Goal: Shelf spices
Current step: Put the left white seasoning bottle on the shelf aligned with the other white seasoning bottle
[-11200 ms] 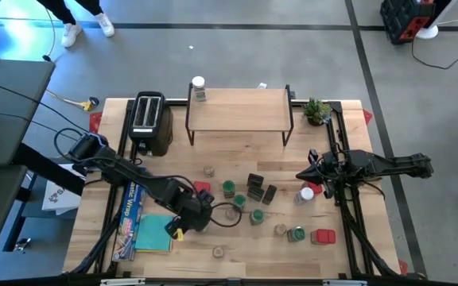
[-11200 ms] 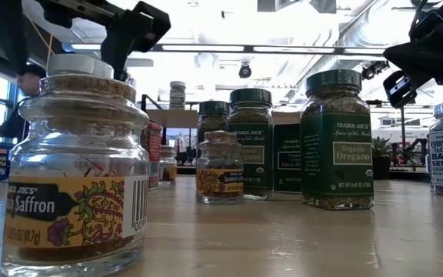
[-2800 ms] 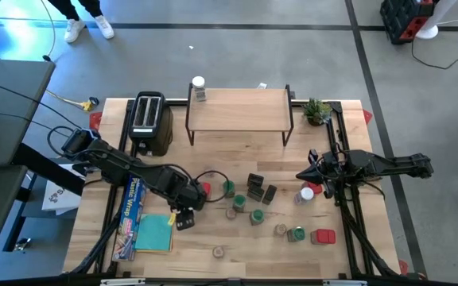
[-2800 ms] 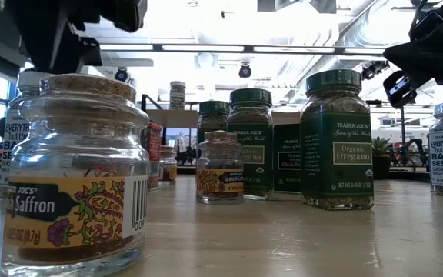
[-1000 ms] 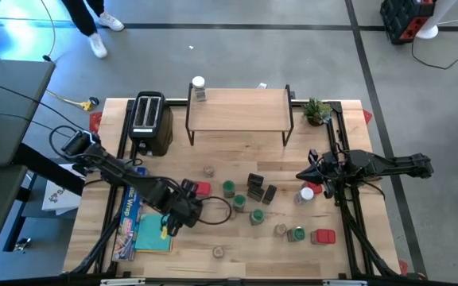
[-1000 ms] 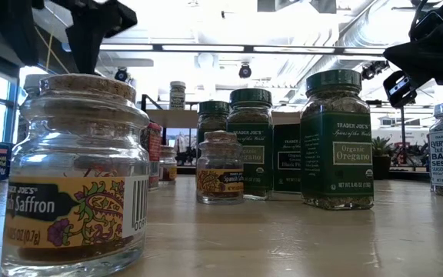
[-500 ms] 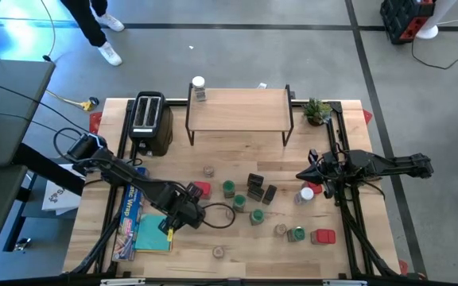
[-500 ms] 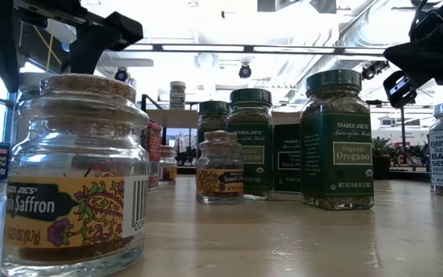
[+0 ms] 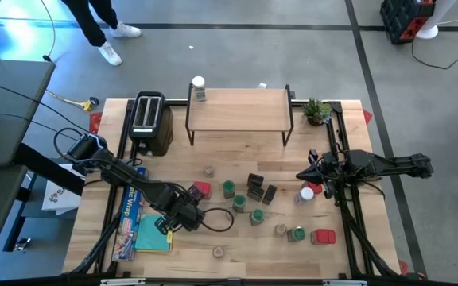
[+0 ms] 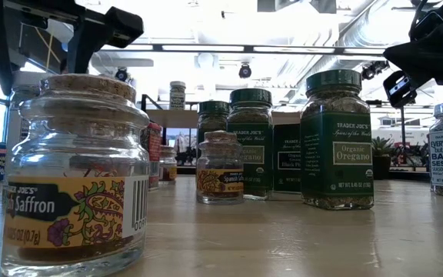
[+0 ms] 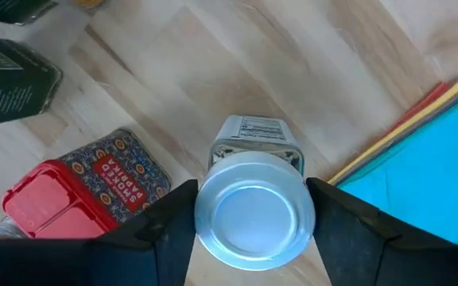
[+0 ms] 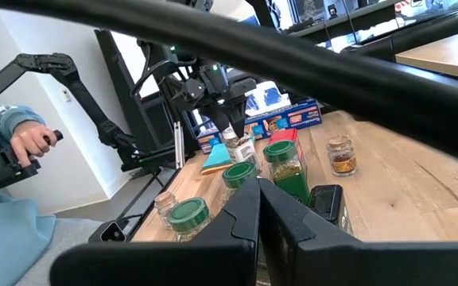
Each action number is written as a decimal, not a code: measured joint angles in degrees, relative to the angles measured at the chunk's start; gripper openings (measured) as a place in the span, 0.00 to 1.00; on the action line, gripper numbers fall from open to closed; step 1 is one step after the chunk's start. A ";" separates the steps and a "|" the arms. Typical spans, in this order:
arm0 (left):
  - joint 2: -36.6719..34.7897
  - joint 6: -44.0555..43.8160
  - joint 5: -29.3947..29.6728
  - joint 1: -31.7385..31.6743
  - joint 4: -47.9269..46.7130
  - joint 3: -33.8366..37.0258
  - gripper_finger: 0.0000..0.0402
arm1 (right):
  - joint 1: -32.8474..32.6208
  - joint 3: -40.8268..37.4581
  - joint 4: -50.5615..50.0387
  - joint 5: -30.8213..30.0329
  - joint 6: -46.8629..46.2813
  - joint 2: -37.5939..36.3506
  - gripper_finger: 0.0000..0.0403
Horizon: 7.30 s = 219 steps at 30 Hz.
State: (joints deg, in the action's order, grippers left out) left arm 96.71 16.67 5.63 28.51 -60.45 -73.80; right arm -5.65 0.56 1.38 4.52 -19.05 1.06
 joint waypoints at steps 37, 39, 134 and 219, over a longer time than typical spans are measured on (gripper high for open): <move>-0.07 0.08 2.75 -46.81 -21.46 -34.50 0.50 | 0.00 0.00 0.00 -0.01 -0.01 0.00 0.00; -0.07 1.59 1.48 -49.66 -20.28 -35.59 0.50 | 0.00 0.00 -0.01 0.01 -0.02 0.00 0.00; -6.95 5.16 3.19 -65.32 -10.84 -23.38 0.04 | 0.00 0.00 0.01 0.00 -0.01 0.07 0.00; -4.98 -1.60 11.17 -58.12 9.44 -12.37 0.00 | 0.00 0.00 0.01 0.01 -0.02 0.07 0.00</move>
State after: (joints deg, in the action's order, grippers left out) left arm 91.72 15.07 16.80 -29.61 -51.00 -86.17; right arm -5.65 0.56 1.39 4.54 -19.07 1.13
